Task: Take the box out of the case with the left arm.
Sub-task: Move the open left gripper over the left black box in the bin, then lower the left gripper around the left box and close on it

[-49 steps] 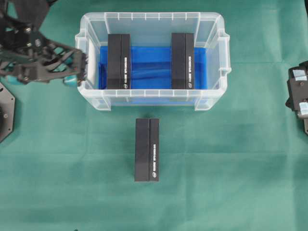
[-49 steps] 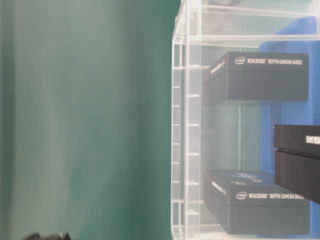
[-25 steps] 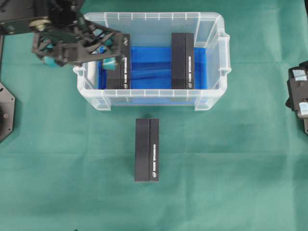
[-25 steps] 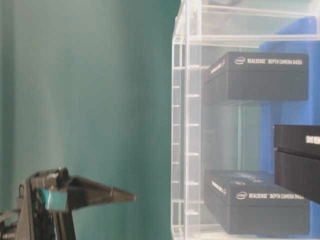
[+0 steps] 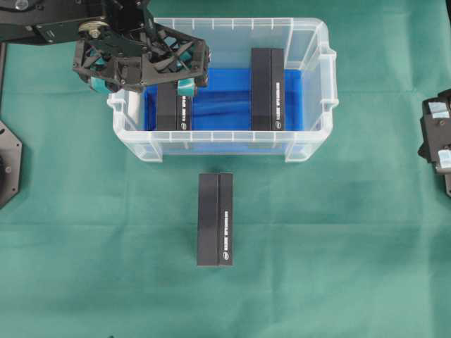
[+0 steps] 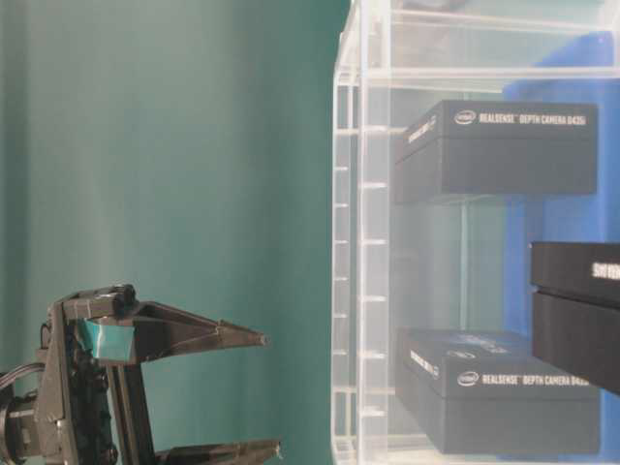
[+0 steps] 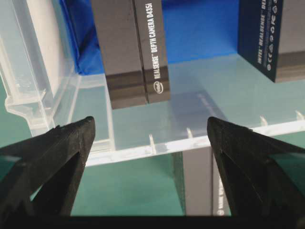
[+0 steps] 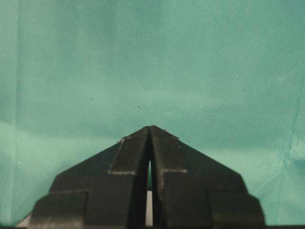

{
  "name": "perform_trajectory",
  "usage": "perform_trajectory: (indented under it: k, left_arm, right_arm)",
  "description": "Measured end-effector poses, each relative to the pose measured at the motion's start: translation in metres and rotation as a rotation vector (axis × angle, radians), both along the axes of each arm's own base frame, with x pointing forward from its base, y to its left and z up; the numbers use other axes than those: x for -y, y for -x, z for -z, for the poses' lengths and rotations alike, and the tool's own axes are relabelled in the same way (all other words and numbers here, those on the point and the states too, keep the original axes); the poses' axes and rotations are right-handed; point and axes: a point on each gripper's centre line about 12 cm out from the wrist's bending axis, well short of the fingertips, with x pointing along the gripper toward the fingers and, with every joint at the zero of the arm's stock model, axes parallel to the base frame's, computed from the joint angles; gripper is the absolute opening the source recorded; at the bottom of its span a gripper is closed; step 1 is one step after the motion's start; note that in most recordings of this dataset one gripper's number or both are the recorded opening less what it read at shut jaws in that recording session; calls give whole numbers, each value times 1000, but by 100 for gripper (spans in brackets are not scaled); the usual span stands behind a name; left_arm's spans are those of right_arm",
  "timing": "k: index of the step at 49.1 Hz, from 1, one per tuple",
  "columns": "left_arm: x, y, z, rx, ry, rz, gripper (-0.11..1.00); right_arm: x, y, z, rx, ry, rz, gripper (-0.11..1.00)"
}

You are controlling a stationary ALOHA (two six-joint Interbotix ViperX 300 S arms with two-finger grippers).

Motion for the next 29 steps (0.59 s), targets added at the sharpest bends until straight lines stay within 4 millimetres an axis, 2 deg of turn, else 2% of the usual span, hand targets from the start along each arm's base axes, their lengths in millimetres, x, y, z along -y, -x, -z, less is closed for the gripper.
perform_trajectory:
  k: [29]
  left_arm:
    - [-2,0,0,0,-1,-2,95]
  right_arm:
    - [0,0,0,-2,1,-1,-1]
